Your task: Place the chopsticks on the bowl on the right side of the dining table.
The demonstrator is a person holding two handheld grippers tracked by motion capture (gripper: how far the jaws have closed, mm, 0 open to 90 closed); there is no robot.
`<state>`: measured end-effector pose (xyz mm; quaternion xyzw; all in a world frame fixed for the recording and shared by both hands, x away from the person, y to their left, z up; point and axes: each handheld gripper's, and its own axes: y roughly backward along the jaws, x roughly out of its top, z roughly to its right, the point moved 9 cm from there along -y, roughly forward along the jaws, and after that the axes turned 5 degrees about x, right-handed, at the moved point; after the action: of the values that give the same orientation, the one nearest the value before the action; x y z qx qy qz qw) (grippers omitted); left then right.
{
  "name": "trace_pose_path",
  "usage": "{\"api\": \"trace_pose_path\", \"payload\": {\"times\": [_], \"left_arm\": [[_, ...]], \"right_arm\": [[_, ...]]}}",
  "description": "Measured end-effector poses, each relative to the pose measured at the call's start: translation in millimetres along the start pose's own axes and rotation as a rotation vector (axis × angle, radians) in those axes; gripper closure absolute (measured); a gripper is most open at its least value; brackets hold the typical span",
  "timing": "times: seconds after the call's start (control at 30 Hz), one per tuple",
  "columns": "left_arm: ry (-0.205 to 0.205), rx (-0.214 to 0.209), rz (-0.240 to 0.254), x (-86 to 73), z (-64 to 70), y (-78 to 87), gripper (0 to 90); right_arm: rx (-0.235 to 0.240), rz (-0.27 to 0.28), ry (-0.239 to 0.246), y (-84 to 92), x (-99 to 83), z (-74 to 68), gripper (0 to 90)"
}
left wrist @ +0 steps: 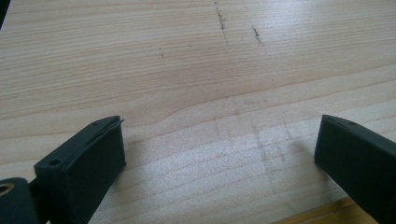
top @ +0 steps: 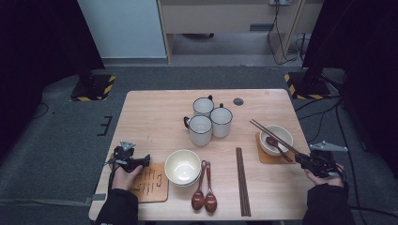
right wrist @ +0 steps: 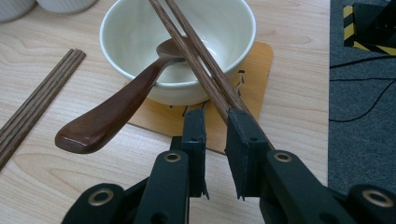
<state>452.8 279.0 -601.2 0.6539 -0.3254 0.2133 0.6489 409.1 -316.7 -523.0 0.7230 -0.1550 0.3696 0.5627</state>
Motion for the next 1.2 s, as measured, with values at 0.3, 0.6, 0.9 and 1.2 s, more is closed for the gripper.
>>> {"api": "trace_pose_path", "payload": {"times": [0.3, 0.6, 0.9, 1.2], "left_arm": [[0.000, 0.000, 0.000, 0.0, 0.0, 0.0, 0.8], [0.000, 0.000, 0.000, 0.0, 0.0, 0.0, 0.8], [0.000, 0.000, 0.000, 0.0, 0.0, 0.0, 0.8], [0.000, 0.000, 0.000, 0.0, 0.0, 0.0, 0.8]], "right_arm": [[-0.003, 0.000, 0.004, -0.5, -0.7, 2.1, 76.8], [-0.012, -0.002, 0.000, -0.8, -1.5, 4.5, 76.5], [-0.018, 0.005, -0.006, -1.3, -1.4, 6.1, 76.4], [-0.021, 0.011, 0.006, -2.6, 0.6, 3.7, 76.2]]}}
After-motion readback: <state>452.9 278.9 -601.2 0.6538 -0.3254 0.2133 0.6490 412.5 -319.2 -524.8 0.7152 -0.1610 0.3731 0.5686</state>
